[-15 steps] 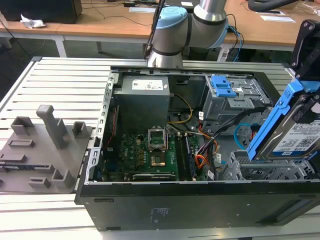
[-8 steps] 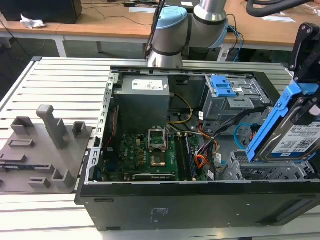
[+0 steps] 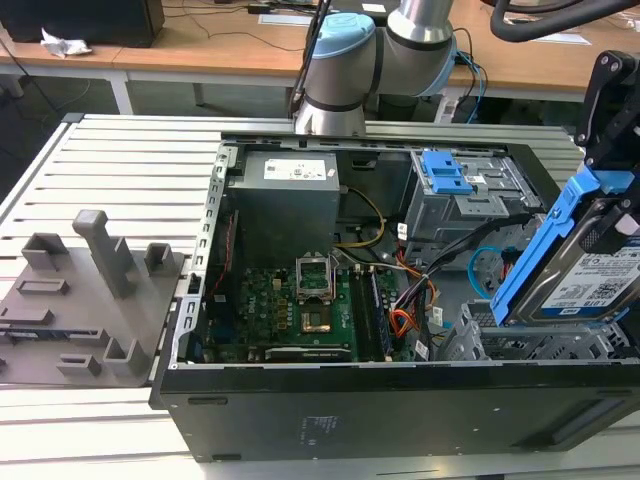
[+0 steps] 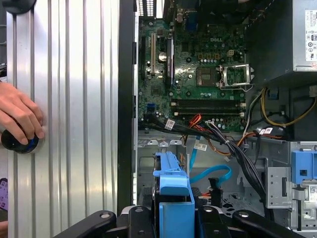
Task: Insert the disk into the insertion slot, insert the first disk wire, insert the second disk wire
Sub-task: 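Insert the disk into the insertion slot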
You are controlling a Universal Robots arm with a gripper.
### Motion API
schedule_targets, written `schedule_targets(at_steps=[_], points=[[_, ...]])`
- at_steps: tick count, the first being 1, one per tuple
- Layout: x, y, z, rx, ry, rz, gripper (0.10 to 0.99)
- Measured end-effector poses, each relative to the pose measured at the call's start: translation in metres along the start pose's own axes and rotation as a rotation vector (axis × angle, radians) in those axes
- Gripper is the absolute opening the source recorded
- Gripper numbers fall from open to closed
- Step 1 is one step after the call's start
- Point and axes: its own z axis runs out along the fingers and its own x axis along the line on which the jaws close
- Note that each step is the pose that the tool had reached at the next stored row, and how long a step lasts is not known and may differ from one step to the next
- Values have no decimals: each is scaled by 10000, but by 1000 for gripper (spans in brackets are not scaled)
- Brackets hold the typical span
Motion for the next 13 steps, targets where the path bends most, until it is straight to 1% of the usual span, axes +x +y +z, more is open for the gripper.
schedule_targets(at_steps=[13], points=[[0, -3, 71, 0, 0, 0, 365]])
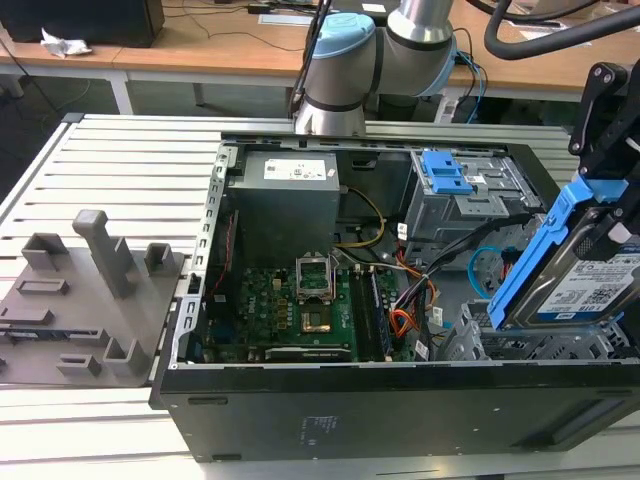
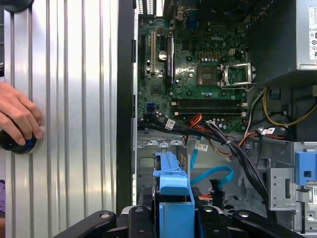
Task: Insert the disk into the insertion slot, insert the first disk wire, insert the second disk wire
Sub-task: 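Insert the disk into the insertion slot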
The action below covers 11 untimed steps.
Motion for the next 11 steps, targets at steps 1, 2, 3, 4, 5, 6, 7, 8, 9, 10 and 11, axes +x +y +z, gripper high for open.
schedule_targets(at_steps=[1, 2, 3, 4, 5, 6, 7, 8, 9, 10, 11], points=[[0, 0, 6, 0, 0, 0, 365], [0, -1, 24, 0, 0, 0, 365], [0, -2, 39, 0, -1, 0, 365], [-18, -2, 46, 0, -1, 0, 365], [-38, -2, 47, 0, 1, -1, 365], [-57, -2, 49, 1, 1, -1, 365], [-83, -1, 52, 0, 0, 0, 365], [-103, -1, 55, 0, -1, -1, 365], [-133, 0, 58, 0, 1, -1, 365], [-148, 5, 64, 0, 1, 2, 365], [-152, 8, 72, 0, 0, 2, 365]])
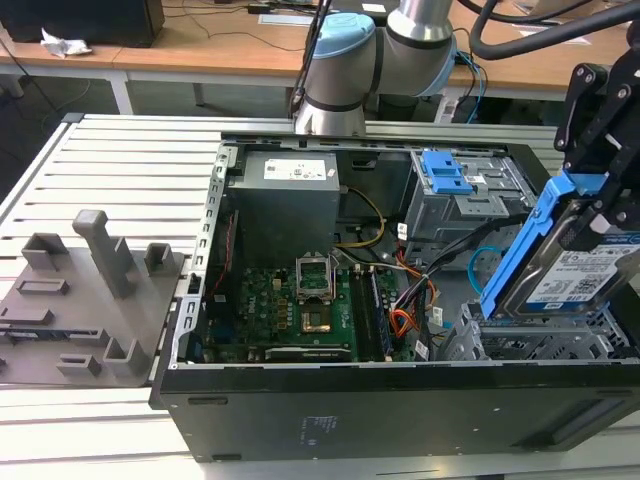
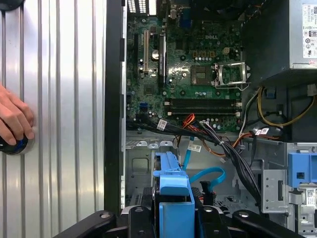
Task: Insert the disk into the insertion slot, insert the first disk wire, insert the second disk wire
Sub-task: 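Insert the disk into the insertion slot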
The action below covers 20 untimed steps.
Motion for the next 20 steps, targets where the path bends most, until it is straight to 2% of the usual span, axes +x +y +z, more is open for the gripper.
schedule_targets(at_steps=[8, 20], points=[[-5, 32, 76, 1, 2, -4, 365], [-5, 26, 264, 0, 0, -2, 365]])
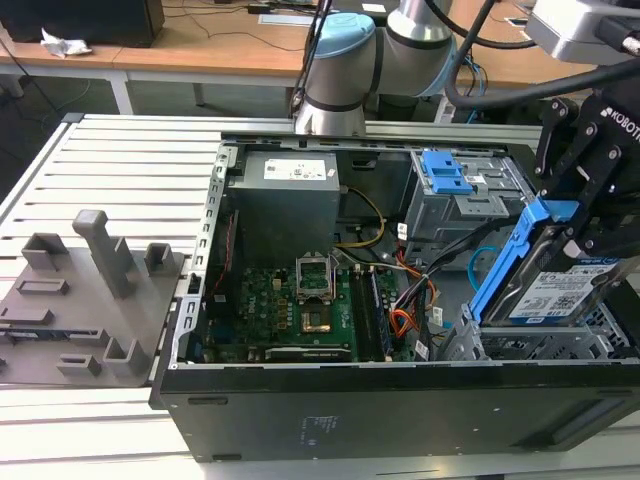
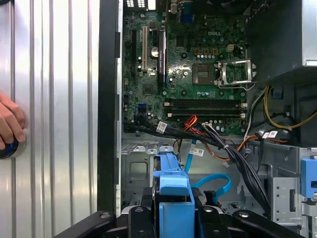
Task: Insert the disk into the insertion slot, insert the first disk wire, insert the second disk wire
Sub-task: 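Insert the disk into the insertion slot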
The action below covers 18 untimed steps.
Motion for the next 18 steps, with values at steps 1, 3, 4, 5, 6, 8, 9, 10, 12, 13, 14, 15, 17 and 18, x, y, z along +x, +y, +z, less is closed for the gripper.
schedule_targets(at_steps=[1, 3, 4, 5, 6, 8, 9, 10, 12, 13, 14, 15, 17, 18], points=[[0, 0, 8, 1, 0, 0, 365], [0, -1, 24, 0, 0, 0, 365], [0, -2, 38, 0, 0, 0, 365], [0, -2, 51, 1, -1, 0, 365], [0, -2, 64, 0, -2, 0, 365], [0, -3, 85, 1, 0, 0, 365], [0, -4, 96, 0, 0, 0, 365], [0, -4, 112, 0, 0, 0, 365], [-1, -5, 136, 0, 0, 0, 365], [0, -6, 148, 0, 0, 0, 365], [-1, -6, 156, 0, 0, 0, 365], [-1, -6, 164, 0, 0, 0, 365], [-1, -8, 191, 0, -1, 0, 365], [-1, -8, 196, 0, 1, 0, 365]])
